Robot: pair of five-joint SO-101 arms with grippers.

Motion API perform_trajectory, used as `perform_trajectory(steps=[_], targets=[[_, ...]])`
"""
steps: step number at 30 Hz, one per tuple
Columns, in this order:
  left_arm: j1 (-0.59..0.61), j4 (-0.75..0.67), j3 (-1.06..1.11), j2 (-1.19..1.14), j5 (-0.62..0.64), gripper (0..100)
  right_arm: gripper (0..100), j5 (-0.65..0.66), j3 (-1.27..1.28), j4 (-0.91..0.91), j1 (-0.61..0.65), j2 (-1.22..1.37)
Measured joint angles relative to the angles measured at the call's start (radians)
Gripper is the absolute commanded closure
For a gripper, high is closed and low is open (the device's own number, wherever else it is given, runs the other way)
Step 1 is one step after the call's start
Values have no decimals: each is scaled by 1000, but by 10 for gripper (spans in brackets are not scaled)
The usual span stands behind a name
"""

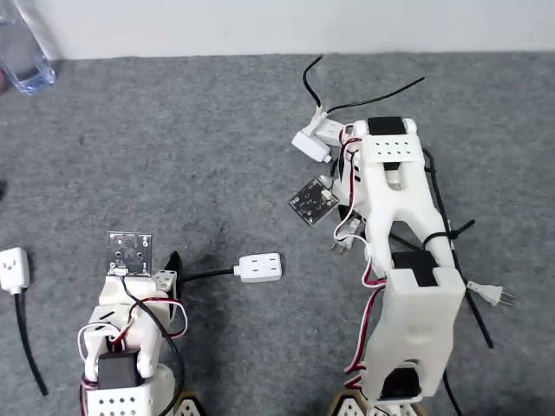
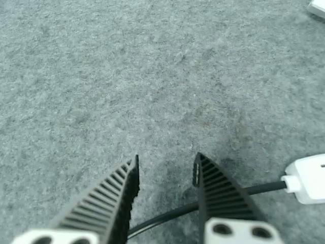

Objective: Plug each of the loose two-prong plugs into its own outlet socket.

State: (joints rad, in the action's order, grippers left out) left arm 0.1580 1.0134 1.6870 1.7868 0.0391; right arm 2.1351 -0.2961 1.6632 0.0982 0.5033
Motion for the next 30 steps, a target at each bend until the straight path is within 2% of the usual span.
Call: perform_trajectory(steps=[7, 27, 30], targets=[[0, 0, 0, 0, 0, 831, 812, 43, 0, 0, 5, 94], [0, 0, 0, 0, 0, 831, 813, 48, -21, -60, 38, 169], [0, 0, 0, 0, 0, 831, 867, 48, -38, -63, 37, 193]])
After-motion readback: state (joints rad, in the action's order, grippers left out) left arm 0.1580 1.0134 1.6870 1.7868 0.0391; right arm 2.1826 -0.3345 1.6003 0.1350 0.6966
